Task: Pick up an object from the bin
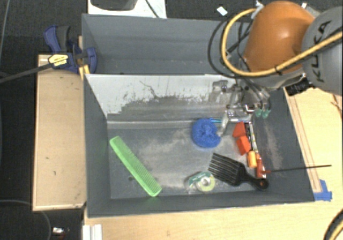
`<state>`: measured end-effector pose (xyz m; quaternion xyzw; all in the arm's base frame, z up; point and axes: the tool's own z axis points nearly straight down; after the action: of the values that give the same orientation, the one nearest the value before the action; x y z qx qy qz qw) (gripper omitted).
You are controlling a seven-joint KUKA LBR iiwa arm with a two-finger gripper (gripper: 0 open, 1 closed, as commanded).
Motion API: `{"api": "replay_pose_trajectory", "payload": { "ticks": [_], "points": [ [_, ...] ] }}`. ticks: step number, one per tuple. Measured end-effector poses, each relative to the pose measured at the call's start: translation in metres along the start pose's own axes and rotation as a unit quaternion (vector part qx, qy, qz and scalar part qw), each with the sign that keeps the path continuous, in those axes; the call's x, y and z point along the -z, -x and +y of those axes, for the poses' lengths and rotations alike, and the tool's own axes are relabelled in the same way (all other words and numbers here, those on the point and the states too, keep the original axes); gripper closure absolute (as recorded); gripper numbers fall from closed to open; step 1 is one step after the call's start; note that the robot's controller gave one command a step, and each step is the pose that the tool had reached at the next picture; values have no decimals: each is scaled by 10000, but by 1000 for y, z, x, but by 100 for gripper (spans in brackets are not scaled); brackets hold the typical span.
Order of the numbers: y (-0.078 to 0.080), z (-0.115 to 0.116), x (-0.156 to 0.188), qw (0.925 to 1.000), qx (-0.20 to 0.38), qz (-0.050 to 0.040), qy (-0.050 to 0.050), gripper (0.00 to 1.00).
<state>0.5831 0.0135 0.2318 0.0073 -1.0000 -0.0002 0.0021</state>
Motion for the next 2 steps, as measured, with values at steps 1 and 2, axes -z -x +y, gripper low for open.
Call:
{"api": "replay_pose_trajectory", "payload": {
  "ticks": [1, 2],
  "points": [
    [1, 0, 5, 10000, -1, -44, 0, 0],
    [0, -25, -88, 9997, -227, -63, 3, 0]
  ]
}}
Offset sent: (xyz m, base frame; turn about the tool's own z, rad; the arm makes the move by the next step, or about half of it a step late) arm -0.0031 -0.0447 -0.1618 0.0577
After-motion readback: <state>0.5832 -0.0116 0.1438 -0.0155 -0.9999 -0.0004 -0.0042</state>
